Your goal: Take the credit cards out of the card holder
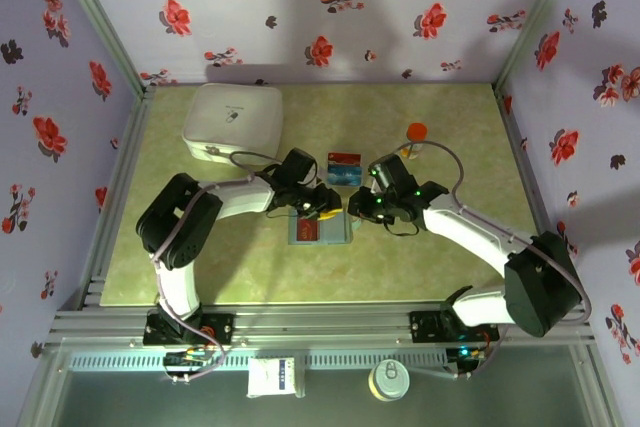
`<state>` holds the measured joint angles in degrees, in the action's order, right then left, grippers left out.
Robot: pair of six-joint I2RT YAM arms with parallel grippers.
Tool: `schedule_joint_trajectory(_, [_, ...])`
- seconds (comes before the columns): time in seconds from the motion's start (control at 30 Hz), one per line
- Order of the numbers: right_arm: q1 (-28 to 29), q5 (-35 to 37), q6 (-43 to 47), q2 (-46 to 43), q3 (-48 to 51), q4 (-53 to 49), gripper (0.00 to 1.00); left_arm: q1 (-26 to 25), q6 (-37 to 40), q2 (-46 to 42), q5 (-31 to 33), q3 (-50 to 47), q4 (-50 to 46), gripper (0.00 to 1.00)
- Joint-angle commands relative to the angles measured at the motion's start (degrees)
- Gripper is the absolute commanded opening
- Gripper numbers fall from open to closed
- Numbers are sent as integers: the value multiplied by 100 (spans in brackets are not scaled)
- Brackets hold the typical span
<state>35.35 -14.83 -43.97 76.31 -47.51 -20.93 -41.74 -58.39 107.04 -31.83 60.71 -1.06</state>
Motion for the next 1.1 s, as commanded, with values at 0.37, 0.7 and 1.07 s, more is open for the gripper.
schedule_joint_trajectory(0.37, [270,-378,-257,1072,-393,612,24,543,196,-793,-176,-826,-77,28])
schedule_joint_trajectory(0.7, [739,-553,-235,2235,-1254,709,23,1130,299,-1692,-140,-1842,-100,25])
schedule_joint_trajectory(1.07, [833,-661,-254,2634,-1284,854,22,1264,613,-1760,137,-1983,-232,15])
